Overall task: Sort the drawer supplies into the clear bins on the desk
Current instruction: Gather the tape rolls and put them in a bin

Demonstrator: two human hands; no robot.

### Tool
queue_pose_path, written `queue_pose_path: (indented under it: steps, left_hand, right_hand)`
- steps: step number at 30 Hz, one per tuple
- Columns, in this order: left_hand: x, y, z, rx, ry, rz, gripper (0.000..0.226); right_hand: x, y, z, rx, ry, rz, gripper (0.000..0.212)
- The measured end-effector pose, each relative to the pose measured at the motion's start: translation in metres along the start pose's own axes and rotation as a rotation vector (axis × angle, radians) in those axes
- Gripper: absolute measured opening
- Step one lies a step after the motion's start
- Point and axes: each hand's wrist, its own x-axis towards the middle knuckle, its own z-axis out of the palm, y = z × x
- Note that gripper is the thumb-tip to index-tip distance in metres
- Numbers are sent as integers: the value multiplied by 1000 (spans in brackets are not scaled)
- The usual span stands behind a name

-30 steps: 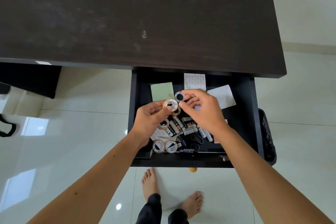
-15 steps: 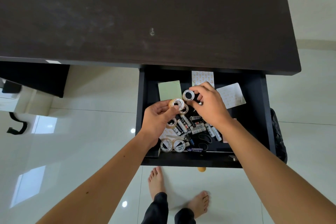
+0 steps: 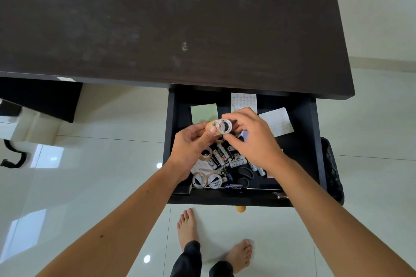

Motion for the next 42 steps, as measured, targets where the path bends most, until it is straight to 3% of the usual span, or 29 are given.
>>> queue_pose_path:
  steps: [7, 11, 18, 22, 31, 36, 42]
  left_hand:
    - [0, 0, -2, 40, 45, -20, 40]
    - [-4, -1, -1, 11, 76, -20, 34]
    - [-5, 1, -1, -63, 62, -9, 29]
    - [-5, -1, -2, -23, 68, -13, 32]
    - [-4, -4, -2, -65, 38, -40, 35]
    - [-3, -7, 7, -96, 24, -43, 38]
    - [-10, -7, 15, -140, -30, -61, 32]
  right_hand:
    - [2, -3, 5, 22, -9, -63, 48]
    - [-5, 11, 10, 17, -1, 36, 58]
    - [0, 30, 30, -225, -94, 178, 61]
    - [3, 29, 36, -265, -100, 151, 47]
    - [-24, 3, -18, 10, 141, 135, 42]
    - [-33, -20, -30, 171, 85, 123, 47]
    - [-28, -14, -19, 140, 67, 118, 49]
